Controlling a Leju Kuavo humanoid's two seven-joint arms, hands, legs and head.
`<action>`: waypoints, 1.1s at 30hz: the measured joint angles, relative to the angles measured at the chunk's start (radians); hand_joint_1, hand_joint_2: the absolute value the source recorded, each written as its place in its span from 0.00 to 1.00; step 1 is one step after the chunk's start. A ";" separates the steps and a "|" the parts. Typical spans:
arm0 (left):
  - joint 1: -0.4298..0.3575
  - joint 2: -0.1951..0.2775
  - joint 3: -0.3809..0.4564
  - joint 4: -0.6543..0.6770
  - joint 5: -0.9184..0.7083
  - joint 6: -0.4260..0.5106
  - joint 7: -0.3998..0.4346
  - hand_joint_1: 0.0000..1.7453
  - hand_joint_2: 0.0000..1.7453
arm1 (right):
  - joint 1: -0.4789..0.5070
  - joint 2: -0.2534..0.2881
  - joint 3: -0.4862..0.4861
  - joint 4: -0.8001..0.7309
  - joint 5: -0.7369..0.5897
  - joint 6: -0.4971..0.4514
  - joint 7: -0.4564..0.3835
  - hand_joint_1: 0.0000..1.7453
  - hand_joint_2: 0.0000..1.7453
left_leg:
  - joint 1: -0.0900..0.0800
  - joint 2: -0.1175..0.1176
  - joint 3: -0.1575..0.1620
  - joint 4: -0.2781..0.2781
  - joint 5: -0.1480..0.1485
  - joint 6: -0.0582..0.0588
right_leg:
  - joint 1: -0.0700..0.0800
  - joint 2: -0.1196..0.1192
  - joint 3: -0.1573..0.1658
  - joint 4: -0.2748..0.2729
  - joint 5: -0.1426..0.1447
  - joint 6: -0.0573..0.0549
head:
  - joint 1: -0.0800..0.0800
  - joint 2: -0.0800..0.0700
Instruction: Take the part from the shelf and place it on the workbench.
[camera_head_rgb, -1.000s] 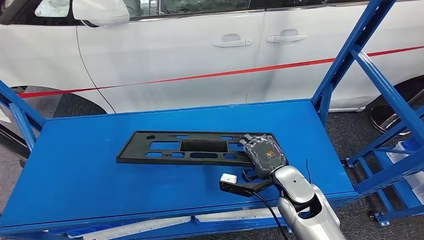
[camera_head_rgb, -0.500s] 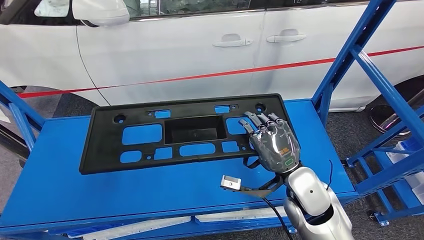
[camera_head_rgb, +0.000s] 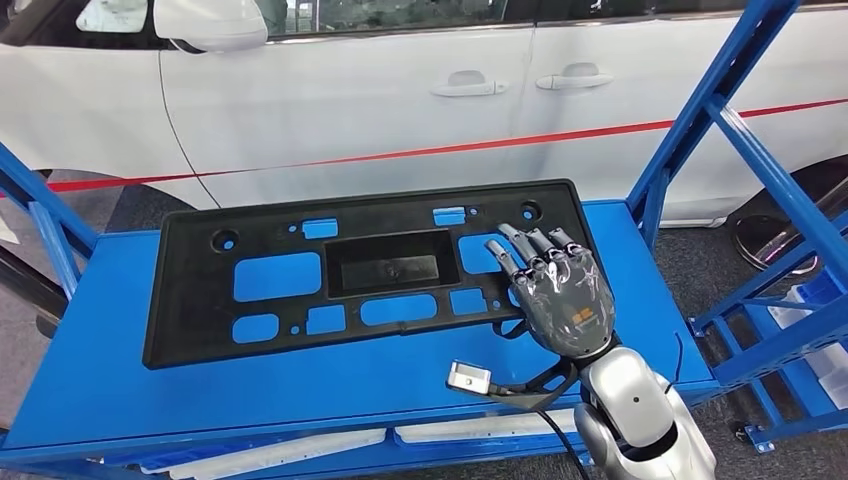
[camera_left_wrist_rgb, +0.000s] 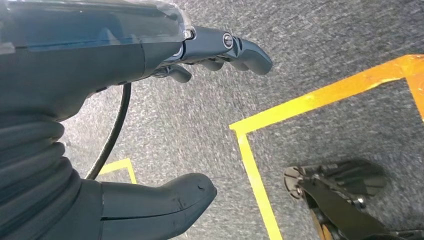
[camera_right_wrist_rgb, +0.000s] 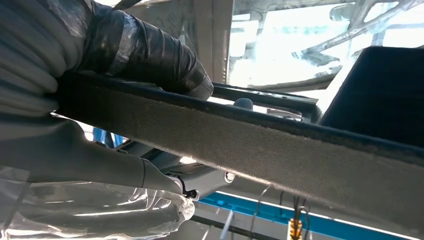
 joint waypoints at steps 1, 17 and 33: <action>0.000 -0.001 0.000 0.000 -0.002 0.000 -0.001 0.00 1.00 | 0.001 -0.003 0.000 -0.001 0.000 0.000 0.000 1.00 1.00 | 0.003 0.003 -0.003 -0.004 0.006 0.004 | -0.001 -0.001 -0.020 0.049 -0.037 0.003 | 0.000 0.000; 0.001 -0.004 0.000 0.000 -0.016 0.005 -0.002 0.00 1.00 | 0.016 -0.028 0.002 0.000 0.000 0.009 0.004 1.00 1.00 | 0.012 0.001 -0.116 0.178 -0.102 -0.052 | -0.012 -0.008 0.025 -0.019 -0.002 -0.040 | 0.000 0.000; -0.006 -0.002 0.000 0.000 -0.024 0.008 0.000 0.00 1.00 | 0.031 -0.029 0.002 -0.004 0.000 0.022 0.011 1.00 1.00 | -0.009 0.011 -0.035 0.015 0.012 0.018 | -0.004 -0.007 -0.097 0.142 -0.085 0.005 | 0.000 0.000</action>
